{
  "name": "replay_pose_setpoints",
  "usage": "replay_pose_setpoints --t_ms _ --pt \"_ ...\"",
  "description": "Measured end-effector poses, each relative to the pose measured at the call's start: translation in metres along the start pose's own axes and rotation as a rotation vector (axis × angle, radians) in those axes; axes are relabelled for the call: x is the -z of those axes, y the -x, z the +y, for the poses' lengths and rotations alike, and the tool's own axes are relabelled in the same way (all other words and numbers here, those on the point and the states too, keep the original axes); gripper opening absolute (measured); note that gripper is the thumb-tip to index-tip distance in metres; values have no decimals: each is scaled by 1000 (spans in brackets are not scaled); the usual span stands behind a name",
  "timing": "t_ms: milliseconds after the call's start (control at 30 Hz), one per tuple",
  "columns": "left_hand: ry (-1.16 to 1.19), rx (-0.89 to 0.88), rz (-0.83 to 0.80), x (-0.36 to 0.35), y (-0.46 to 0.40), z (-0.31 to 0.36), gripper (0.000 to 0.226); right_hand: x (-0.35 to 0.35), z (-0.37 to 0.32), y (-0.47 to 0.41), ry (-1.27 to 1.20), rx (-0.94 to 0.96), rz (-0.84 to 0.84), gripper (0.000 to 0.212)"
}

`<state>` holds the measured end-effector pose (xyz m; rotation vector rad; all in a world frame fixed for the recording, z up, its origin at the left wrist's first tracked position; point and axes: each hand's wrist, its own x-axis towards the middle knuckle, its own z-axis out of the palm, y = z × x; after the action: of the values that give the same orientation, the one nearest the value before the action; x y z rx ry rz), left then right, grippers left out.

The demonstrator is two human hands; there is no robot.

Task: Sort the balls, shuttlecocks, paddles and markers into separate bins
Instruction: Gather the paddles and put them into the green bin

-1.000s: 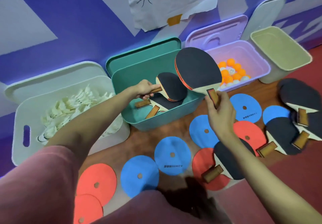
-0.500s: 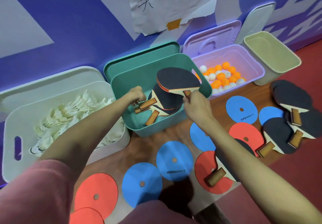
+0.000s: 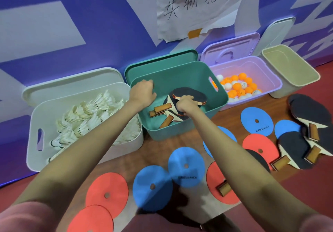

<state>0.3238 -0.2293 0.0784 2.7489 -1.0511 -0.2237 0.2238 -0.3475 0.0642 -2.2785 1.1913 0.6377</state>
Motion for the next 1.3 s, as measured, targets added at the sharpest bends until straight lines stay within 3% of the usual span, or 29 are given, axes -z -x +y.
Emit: replay_pose_setpoints --t_ms 367,500,567,733,867,1000,1300 --pt "-25 31 43 4 40 -11 32 -22 -3 10 159 210 -164 23" --pt "-33 48 45 4 53 -7 32 -17 5 15 44 162 63 53" --pt "-25 48 58 2 60 0 34 -11 15 23 14 214 188 56" --pt "157 30 284 -12 86 33 41 -7 83 52 -147 641 722 39" --pt "333 -81 460 -32 122 72 32 -21 177 69 -233 638 725 39" --pt "331 -143 345 -67 155 103 30 -41 270 68 -198 389 590 42" --pt "334 -143 -240 -150 181 172 32 -68 387 69 -343 -37 462 44"
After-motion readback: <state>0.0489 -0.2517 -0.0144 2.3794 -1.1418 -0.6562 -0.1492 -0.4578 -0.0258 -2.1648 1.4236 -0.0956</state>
